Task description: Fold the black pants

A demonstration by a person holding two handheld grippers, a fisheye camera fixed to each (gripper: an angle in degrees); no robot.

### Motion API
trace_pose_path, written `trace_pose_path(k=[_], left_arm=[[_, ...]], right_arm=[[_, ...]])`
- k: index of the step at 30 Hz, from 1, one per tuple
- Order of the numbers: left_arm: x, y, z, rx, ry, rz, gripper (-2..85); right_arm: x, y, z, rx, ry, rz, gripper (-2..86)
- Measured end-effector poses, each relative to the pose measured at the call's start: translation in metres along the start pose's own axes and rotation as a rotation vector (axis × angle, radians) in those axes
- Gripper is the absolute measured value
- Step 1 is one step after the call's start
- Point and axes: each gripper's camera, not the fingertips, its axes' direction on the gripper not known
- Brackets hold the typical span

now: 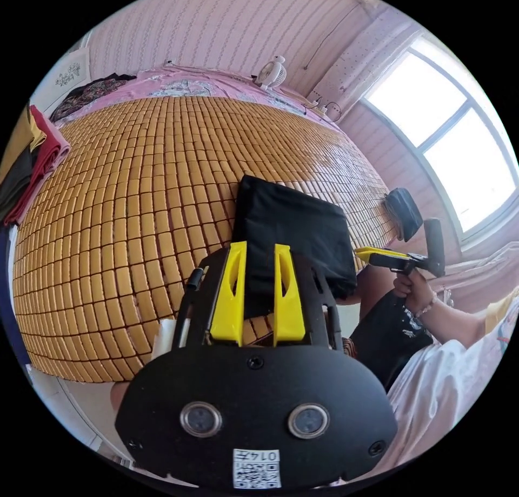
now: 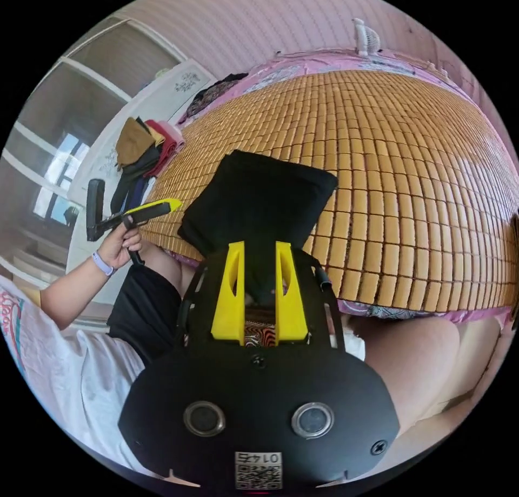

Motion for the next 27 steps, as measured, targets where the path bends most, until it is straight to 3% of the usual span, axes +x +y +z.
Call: trace_pose_path(k=[4, 8, 15, 22, 27], left_arm=[[-0.004, -0.030, 0.030, -0.045, 0.008, -0.004, 13.7], [0.000, -0.044, 0.059, -0.124, -0.030, -0.015, 13.3], [0.009, -0.049, 0.069, -0.136, -0.082, 0.001, 11.7], [0.000, -0.050, 0.071, -0.178, -0.028, -0.050, 5.7], [-0.001, -0.025, 0.073, -0.117, 0.072, -0.185, 4.5]], right_arm=[[0.017, 0.002, 0.012, 0.016, -0.089, 0.169, 11.9], [0.000, 0.010, 0.013, 0.074, -0.037, 0.151, 11.6], [-0.066, 0.025, 0.021, 0.111, 0.259, -0.010, 10.0], [-0.069, 0.021, 0.001, 0.042, 0.044, 0.094, 5.7], [-0.123, 0.015, -0.046, 0.088, 0.006, -0.091, 4.1]])
